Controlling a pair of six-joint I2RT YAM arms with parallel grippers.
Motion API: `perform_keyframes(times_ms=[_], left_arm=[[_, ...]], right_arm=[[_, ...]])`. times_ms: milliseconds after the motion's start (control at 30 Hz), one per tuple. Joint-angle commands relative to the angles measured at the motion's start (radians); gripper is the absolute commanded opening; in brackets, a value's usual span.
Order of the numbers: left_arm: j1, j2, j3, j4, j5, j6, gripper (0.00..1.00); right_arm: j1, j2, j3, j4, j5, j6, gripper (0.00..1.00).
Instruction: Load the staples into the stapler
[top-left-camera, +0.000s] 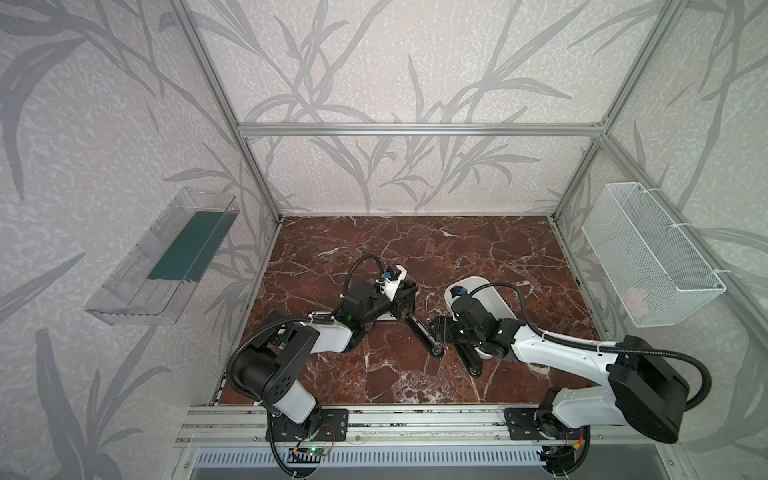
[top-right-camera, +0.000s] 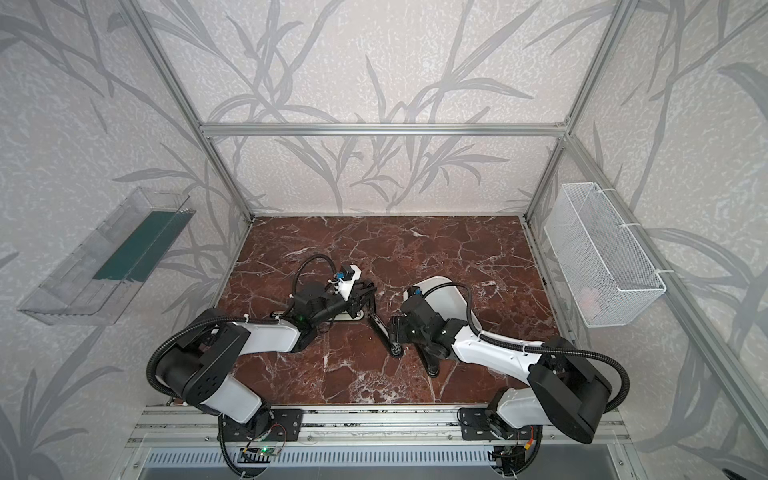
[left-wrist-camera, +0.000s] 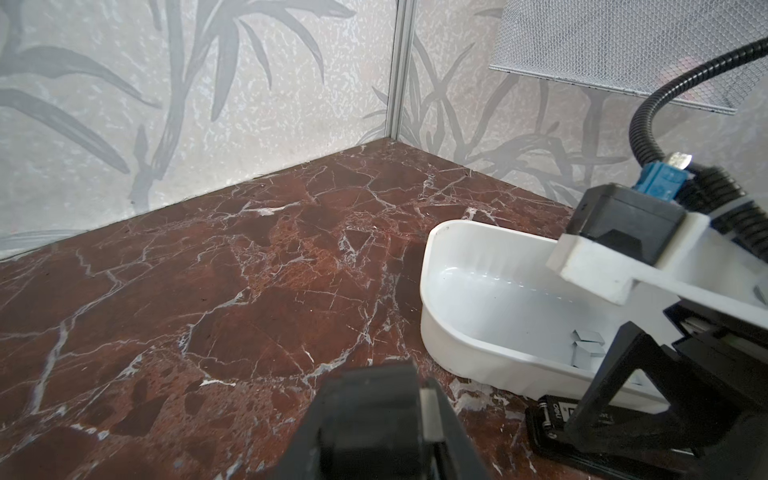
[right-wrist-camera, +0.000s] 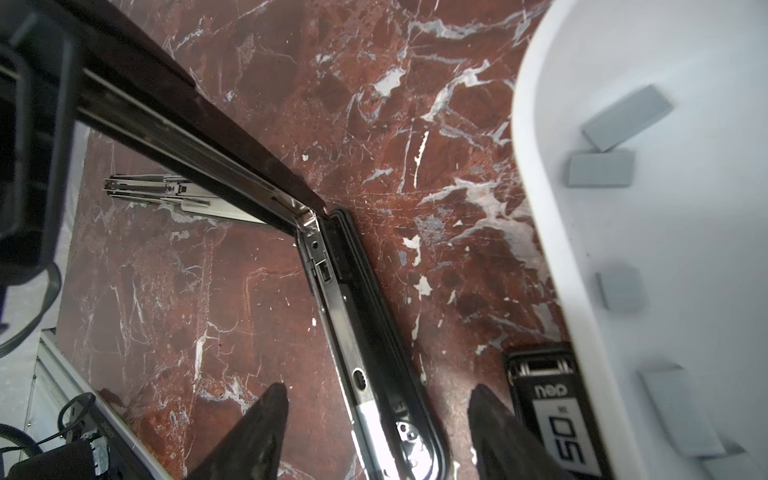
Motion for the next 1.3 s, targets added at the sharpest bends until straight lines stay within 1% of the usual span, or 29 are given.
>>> perform_keyframes(times_ms=[0,67,233,400,567,633,733,933,1067,1133,1267], left_arm=[[-0.023,-0.034,0.007,-0.073,-0.037,0.084,0.27],[-0.04,-0.039,0.009,-0.098,-0.05,0.118,0.27],[-0.084,-0.028,-0.008,-0.097,-0.07,0.182,0.27],[-0.152,-0.04,-0.047,-0.087,-0.152,0.262,0.27],[-0.192,-0.027,-0.059,-0.08,-0.205,0.298,0.27],[-0.212,-0.026,-0.069,-0.077,-0.232,0.317,0.27],[-0.24,-0.034,-0.101,-0.039,-0.276,0.34,0.27],[-0.274,-0.047,-0.152,-0.009,-0.317,0.361,0.28],[-0.344,-0.017,-0.177,0.037,-0.398,0.385,0.32],[-0.384,0.002,-0.181,0.054,-0.445,0.4,0.32],[-0.443,0.038,-0.203,0.132,-0.505,0.415,0.35]], right_arm=[[-0.003,-0.03,-0.018,-0.004,0.016,0.003,0.7],[-0.003,-0.033,-0.026,0.003,0.019,0.006,0.7],[-0.003,-0.039,-0.035,0.001,0.024,0.01,0.7],[-0.003,-0.041,-0.045,0.008,0.022,0.014,0.69],[-0.003,-0.027,-0.041,0.023,0.009,0.014,0.57],[-0.003,-0.023,-0.036,0.02,0.003,0.01,0.55],[-0.003,-0.021,-0.036,0.012,0.005,0.007,0.55],[-0.004,-0.037,-0.031,-0.027,0.019,-0.008,0.55],[-0.002,-0.057,-0.032,-0.056,0.038,-0.016,0.55],[-0.002,-0.069,-0.035,-0.068,0.047,-0.02,0.56],[0.004,-0.087,-0.038,-0.083,0.06,-0.027,0.56]])
